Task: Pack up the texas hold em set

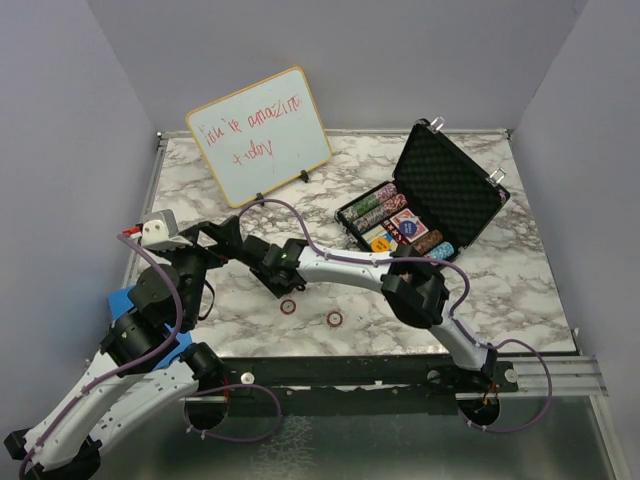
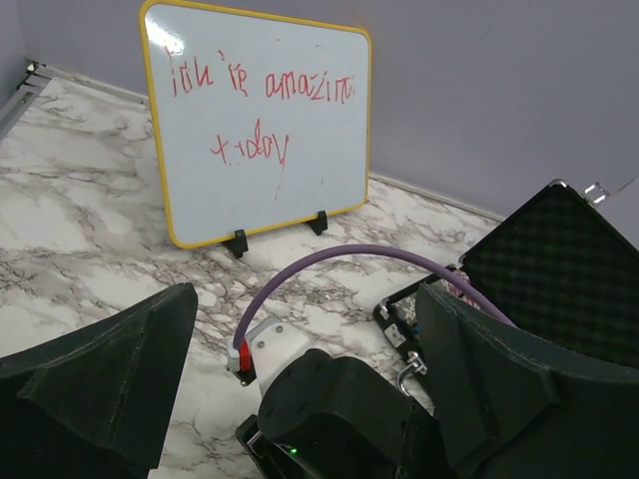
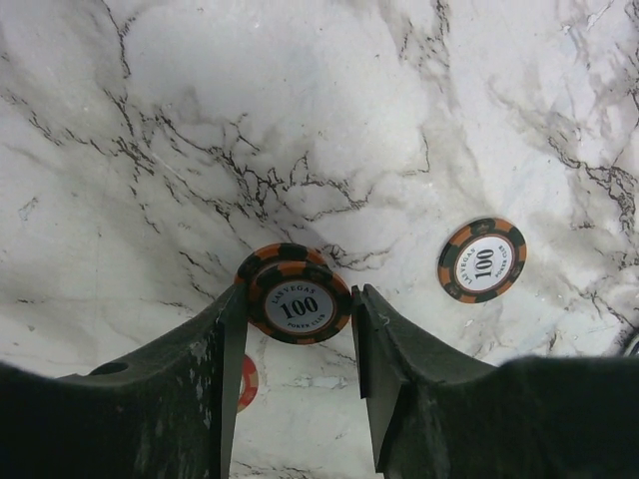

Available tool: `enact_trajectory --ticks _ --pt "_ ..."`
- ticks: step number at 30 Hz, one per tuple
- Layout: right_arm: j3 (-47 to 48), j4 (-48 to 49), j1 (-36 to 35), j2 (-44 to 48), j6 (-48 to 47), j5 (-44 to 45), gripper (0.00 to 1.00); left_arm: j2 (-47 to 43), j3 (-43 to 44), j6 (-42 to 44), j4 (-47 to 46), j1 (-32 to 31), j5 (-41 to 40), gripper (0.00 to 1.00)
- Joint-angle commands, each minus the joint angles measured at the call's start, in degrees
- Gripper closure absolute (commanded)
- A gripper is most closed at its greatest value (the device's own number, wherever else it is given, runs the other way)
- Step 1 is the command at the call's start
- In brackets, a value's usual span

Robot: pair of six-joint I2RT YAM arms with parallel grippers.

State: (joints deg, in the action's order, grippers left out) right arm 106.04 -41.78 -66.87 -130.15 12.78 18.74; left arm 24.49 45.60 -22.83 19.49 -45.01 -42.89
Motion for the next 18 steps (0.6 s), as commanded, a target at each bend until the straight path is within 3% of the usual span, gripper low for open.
enact_trajectory --ticks 1,8,18 --pt "0.73 0.80 0.58 -1.56 -0.62 -1.00 0.50 -0.06 -1.34 0.77 -1.34 -0.11 -0.62 0.01" --pt "-0.04 1.90 1.12 -0.63 0.04 -3.25 0.39 0.60 -1.57 1.09 -1.03 -0.12 -0.59 0.01" --pt "-0.06 3.40 1.39 0.95 2.41 -3.01 0.35 0.52 -1.75 1.13 -0.94 -0.11 -0.63 0.01"
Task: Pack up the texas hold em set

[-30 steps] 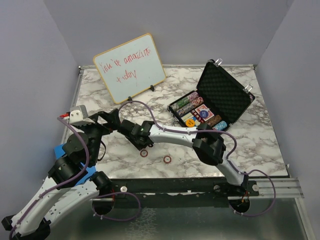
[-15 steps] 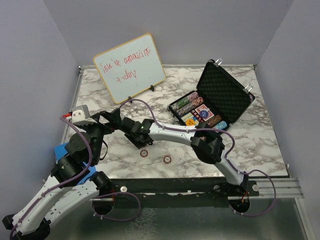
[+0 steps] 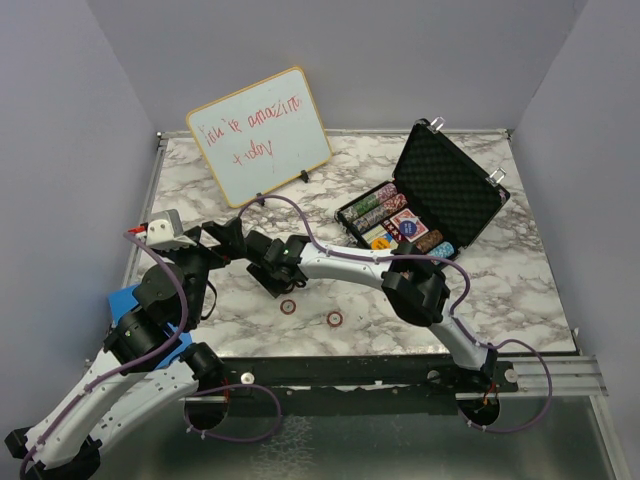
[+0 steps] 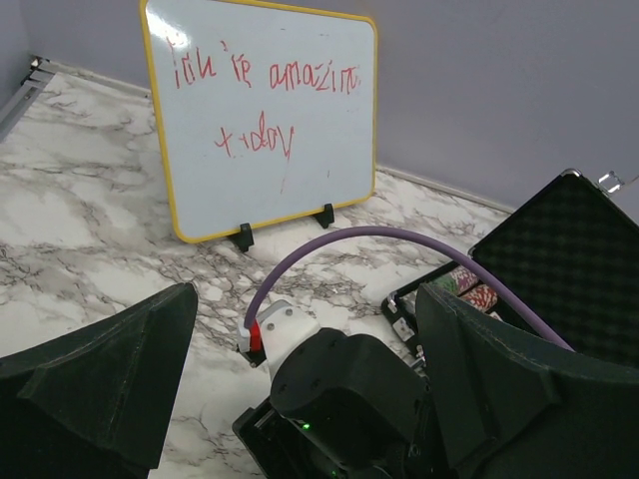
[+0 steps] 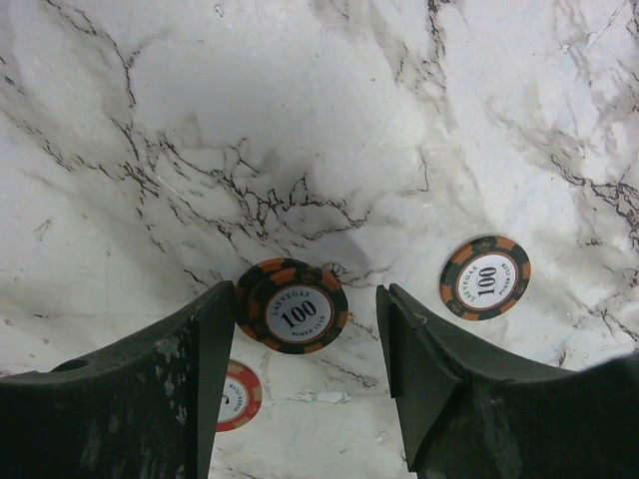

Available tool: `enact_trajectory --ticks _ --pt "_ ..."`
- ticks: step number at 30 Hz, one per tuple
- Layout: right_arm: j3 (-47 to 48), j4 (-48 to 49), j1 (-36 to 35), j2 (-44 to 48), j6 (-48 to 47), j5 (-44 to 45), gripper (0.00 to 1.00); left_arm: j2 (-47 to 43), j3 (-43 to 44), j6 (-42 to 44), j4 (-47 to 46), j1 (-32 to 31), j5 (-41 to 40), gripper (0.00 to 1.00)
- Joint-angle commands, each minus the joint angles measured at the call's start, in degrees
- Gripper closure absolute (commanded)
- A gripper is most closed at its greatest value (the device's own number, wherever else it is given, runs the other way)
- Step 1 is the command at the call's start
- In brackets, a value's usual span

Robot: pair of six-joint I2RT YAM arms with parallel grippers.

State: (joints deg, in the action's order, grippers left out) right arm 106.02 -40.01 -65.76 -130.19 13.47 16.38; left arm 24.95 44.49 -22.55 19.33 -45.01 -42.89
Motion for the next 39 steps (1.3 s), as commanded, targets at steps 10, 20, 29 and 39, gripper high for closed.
enact_trajectory --ticks 10,20,29,39 --pt "0.40 0.90 0.45 -1.10 4.30 -1.45 0.32 -0.30 -0.97 0.75 -0.53 -0.16 -0.79 0.01" --pt "0.08 -4.39 0.54 -3.31 6.22 -3.33 0.38 -0.55 -1.63 0.40 -0.35 -0.14 -0.77 0.01" --pt "-5.18 -7.41 1.57 -1.95 8.75 0.58 0.60 -0.58 -2.30 0.28 -0.35 -0.14 -0.75 0.01" --pt "-15.39 -6.99 4.76 8.09 6.90 -1.35 0.68 -0.58 -2.48 0.22 -0.60 -0.15 -0.66 0.01"
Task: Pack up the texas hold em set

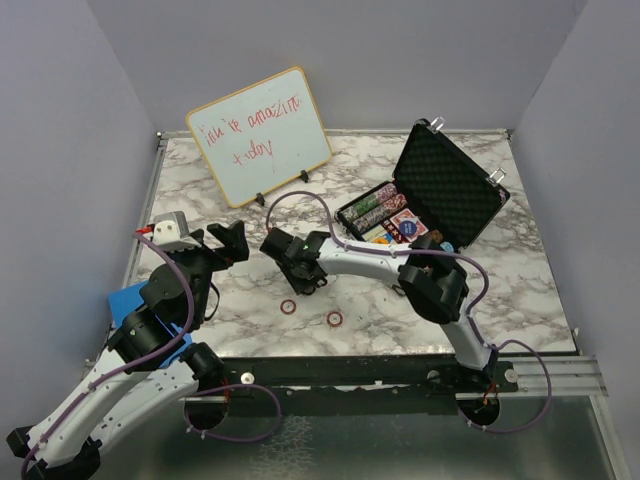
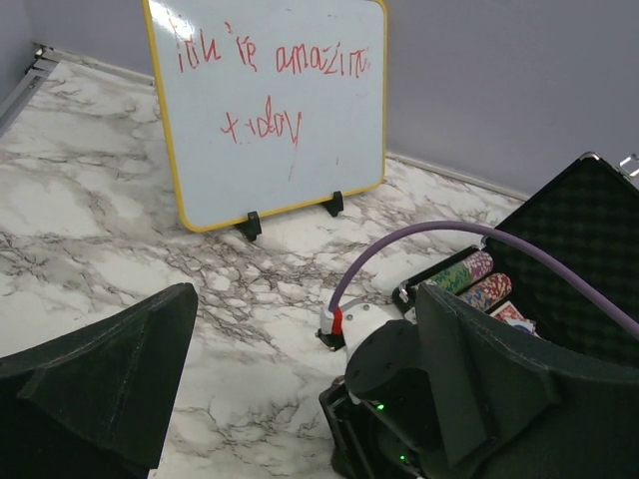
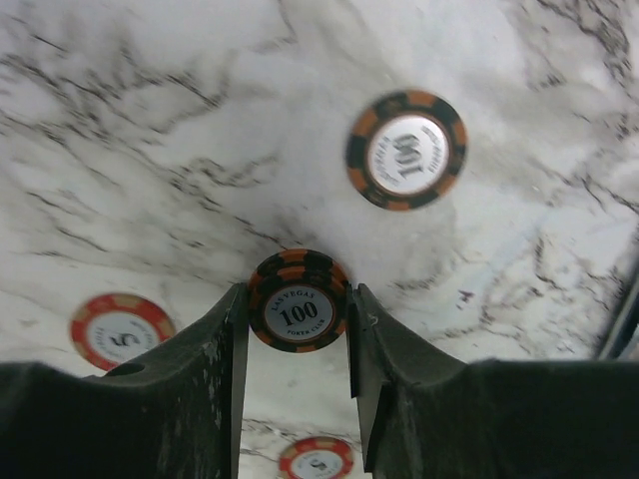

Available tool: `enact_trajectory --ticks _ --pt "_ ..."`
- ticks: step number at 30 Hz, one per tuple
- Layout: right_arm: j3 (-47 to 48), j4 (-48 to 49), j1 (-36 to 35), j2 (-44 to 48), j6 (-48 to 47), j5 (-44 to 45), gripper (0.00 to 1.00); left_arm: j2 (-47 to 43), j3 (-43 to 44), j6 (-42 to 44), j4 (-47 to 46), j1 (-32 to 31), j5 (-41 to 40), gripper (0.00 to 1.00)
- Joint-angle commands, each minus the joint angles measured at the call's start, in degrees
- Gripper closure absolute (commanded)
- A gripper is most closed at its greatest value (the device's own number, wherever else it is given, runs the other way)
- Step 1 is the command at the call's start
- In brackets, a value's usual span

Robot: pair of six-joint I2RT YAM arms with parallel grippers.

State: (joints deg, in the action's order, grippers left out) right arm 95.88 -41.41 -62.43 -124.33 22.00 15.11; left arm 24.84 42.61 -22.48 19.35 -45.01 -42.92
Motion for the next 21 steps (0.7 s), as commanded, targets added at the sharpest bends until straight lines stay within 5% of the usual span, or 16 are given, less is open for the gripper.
enact_trajectory --ticks 1,7,14,21 --pt "-6.39 -5.69 1.75 3.16 -1.91 -0.41 0.68 -0.35 -0.66 0.16 -0.63 -0.14 -0.60 0.01" --pt "-8.98 -4.89 3.45 5.08 -3.28 -2.94 0.67 -0.53 -0.99 0.40 -0.76 -0.15 -0.77 0.01" --pt "-5.45 -2.55 4.37 4.31 -4.96 -4.47 0.38 -0.54 -0.78 0.90 -0.55 -0.16 -1.13 0.01" --pt "1.68 -0.51 6.78 -0.21 -7.60 -4.77 0.35 -0.21 -0.88 1.17 -0.86 -0.13 -1.29 0.01"
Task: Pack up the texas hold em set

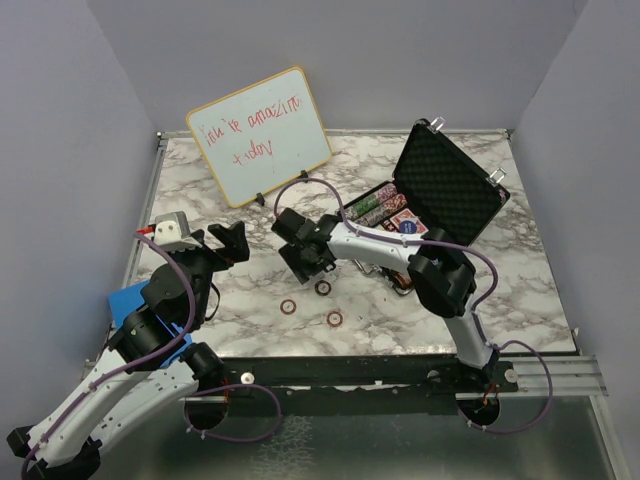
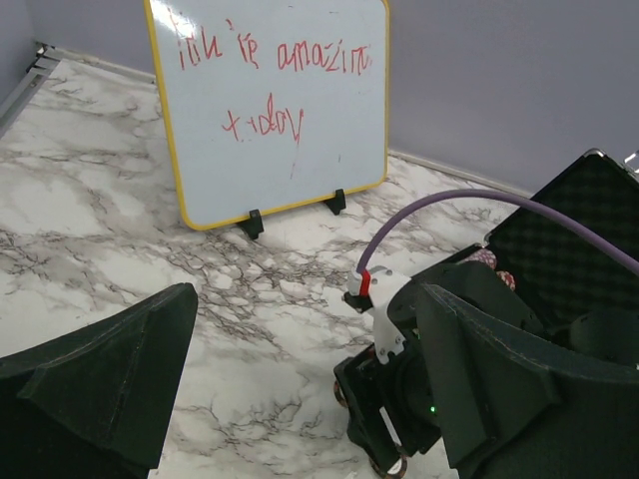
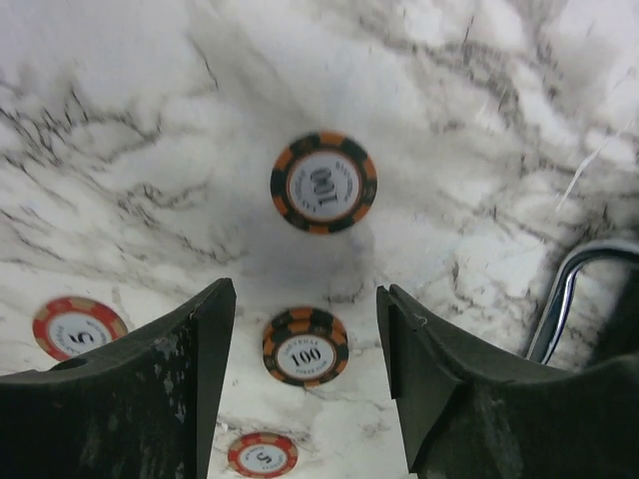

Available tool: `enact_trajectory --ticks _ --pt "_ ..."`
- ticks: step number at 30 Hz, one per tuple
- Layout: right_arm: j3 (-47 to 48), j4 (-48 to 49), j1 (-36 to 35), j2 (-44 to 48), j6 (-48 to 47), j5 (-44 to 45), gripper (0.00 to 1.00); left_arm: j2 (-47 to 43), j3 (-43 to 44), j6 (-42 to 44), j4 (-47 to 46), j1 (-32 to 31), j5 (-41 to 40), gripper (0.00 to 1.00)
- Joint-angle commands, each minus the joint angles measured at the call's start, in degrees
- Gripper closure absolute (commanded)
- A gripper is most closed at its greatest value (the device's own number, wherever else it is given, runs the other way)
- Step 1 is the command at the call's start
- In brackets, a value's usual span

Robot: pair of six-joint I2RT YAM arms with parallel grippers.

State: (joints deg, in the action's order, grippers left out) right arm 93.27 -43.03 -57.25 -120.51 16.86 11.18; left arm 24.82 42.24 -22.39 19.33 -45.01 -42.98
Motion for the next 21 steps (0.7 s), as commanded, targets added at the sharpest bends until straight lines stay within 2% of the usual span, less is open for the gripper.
enact_trajectory --ticks 1,11,18,21 --pt "5.24 1.21 1.76 -5.12 -2.97 -0.89 0.35 -0.06 -0.39 1.12 -0.75 -0.15 -1.29 0.01" --pt "9.55 1.28 3.91 -10.78 -3.82 -1.31 0.37 -0.14 -0.71 1.00 -0.41 -0.11 -1.52 0.01" --pt "10.63 -2.18 4.77 -13.20 -3.35 -4.27 0.52 0.04 -1.34 1.26 -0.17 -0.16 -1.91 0.01" --pt "11.60 -4.35 5.00 -13.71 -3.29 -5.12 0.55 0.38 -1.37 1.30 0.06 -0.14 -2.11 0.01"
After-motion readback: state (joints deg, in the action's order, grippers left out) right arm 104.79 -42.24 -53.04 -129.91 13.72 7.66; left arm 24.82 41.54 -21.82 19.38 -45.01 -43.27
